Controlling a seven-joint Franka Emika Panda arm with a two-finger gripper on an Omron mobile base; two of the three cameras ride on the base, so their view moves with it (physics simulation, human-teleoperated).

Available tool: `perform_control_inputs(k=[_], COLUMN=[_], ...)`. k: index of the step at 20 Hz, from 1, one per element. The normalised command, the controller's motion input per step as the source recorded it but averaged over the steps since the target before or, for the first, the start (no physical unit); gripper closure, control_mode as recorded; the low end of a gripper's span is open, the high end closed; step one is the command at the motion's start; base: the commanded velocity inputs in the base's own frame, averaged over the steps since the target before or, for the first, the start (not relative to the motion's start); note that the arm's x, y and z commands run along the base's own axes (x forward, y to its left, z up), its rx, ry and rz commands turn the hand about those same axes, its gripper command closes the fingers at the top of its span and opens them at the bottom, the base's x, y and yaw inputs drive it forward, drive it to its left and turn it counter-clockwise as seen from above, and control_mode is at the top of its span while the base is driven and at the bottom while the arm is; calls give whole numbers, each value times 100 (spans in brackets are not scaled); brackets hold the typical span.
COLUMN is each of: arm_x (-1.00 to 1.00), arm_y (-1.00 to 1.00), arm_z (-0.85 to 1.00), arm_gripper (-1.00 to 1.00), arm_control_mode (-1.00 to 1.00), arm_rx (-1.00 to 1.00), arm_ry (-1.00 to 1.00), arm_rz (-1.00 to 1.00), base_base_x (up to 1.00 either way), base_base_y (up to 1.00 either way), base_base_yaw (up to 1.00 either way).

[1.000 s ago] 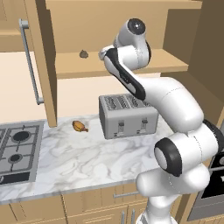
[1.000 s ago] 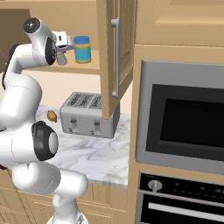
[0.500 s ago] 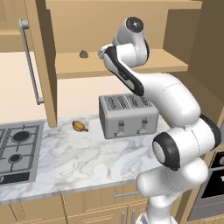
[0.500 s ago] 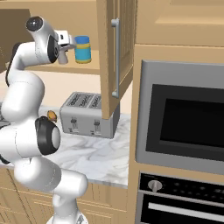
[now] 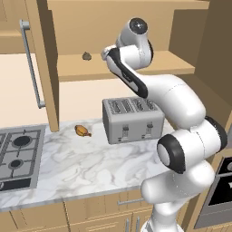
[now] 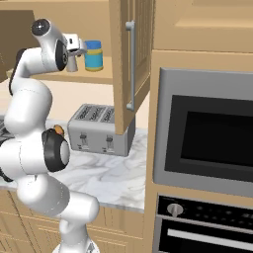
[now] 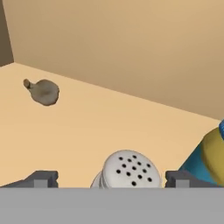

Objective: Pick the mayonnaise and shaker from the counter and place them in the cabinet.

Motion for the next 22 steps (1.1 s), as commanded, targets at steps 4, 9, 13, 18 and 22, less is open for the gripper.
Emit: perform_control_inputs(k=[4, 9, 13, 18, 22], arm_x=[-22, -63, -88, -100, -96], arm_y=[0, 0, 0, 0, -1], arm_z=[0, 0, 0, 0, -1], arm_gripper=[-100, -100, -100, -100, -100], arm_control_mode=[-100, -100, -100, -100, -100], arm_rx=[0, 0, 0, 0, 0], arm_ry=[-9, -12, -12, -12, -4], arm_rz=[0, 0, 0, 0, -1], base_base_x=[0, 0, 0, 0, 0], base_base_y=[0, 0, 0, 0, 0], base_base_yaw=[0, 0, 0, 0, 0])
